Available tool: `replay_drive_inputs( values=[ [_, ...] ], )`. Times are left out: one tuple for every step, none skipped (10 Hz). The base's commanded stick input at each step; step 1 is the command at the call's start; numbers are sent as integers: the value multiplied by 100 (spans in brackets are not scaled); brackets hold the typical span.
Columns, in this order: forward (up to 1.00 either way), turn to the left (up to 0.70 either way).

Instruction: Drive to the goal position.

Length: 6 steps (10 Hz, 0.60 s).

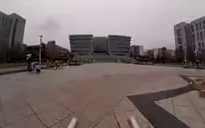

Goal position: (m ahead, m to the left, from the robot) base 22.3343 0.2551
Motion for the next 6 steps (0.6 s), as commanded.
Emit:
replay_drive_inputs(
  values=[
    [100, 0],
    [100, 0],
    [100, 0],
    [100, 0],
    [100, 0],
    [100, 0]
  ],
)
